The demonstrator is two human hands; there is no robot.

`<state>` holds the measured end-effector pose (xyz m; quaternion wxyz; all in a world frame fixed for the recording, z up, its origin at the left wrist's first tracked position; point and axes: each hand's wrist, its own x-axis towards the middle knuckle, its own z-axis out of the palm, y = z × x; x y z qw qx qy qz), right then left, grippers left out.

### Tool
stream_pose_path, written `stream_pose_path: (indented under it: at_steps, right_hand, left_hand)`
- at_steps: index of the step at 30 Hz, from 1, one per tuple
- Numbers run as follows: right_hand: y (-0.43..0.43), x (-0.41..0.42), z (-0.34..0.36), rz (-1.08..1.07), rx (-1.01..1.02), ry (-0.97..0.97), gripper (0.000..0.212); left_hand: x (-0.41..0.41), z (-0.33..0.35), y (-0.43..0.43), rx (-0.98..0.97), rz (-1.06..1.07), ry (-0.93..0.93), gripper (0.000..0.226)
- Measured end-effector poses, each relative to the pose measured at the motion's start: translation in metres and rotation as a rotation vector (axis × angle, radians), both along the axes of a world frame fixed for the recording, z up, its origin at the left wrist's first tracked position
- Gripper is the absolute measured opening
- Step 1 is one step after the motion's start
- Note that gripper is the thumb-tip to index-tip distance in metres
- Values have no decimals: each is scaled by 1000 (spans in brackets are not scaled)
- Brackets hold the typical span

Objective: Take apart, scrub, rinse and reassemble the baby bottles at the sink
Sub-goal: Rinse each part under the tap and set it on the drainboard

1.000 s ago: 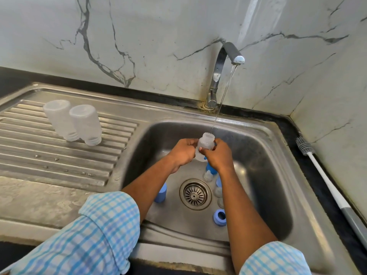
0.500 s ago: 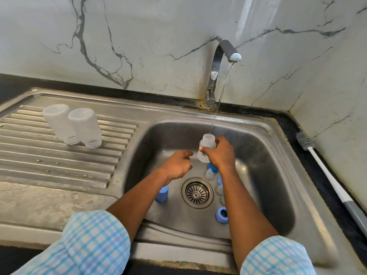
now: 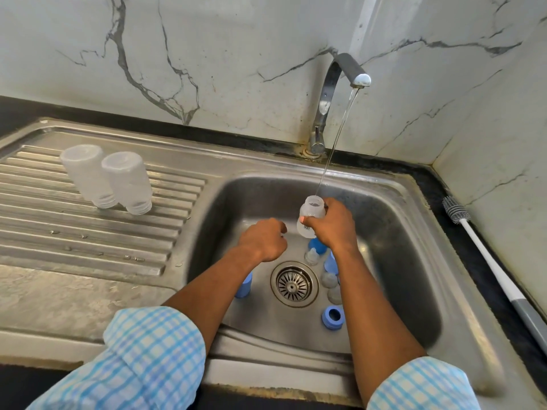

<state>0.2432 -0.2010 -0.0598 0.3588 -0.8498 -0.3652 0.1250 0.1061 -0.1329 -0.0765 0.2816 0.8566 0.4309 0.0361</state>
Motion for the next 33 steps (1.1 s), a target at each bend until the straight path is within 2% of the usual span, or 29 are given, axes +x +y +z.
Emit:
stream_pose_path:
  at_steps: [4, 7, 9, 11, 12, 15, 19, 22, 24, 26, 29, 31, 33]
  right_hand:
    - [-26, -4, 19, 144, -124, 88, 42]
    - [-47, -9, 24, 164, -267, 15, 33]
    - [-50, -12, 26, 94, -200, -92, 35]
    - [-46, -14, 27, 93, -44, -23, 40]
    - [-44, -15, 26, 106, -27, 27, 40]
    - [-45, -20, 23, 131, -171, 23, 36]
    - [-43, -16, 29, 113, -26, 42, 37]
    - [-44, -14, 32, 107, -135, -8, 29]
    - [-43, -12, 32, 49, -72, -62, 31]
    - [-41, -9, 30, 53, -1, 18, 37]
    - [-38, -10, 25, 47, -121, 11, 44]
    - [-37, -12, 25, 5, -72, -34, 44]
    - [-35, -11, 27, 29, -39, 33, 43]
  left_hand:
    - [-7, 5, -2, 47, 38, -51, 42]
    - [-16, 17, -7, 58, 68, -120, 40]
    - [-17, 28, -10, 72, 73, -154, 38]
    - [-20, 35, -13, 34, 65, -146, 36]
    - [-22, 36, -15, 7, 64, -138, 36]
    - [-33, 26, -18, -33, 91, -102, 37]
    - [-36, 17, -13, 20, 100, -11, 40]
    - [-31, 22, -12, 101, 110, -25, 40]
    - [-28, 21, -14, 112, 85, -22, 39]
    - [-25, 20, -16, 116, 72, -7, 38]
    - [-26, 21, -16, 119, 79, -3, 37]
    - [-26, 20, -15, 112, 73, -10, 36]
    - [-25, 18, -15, 98, 70, -4, 34]
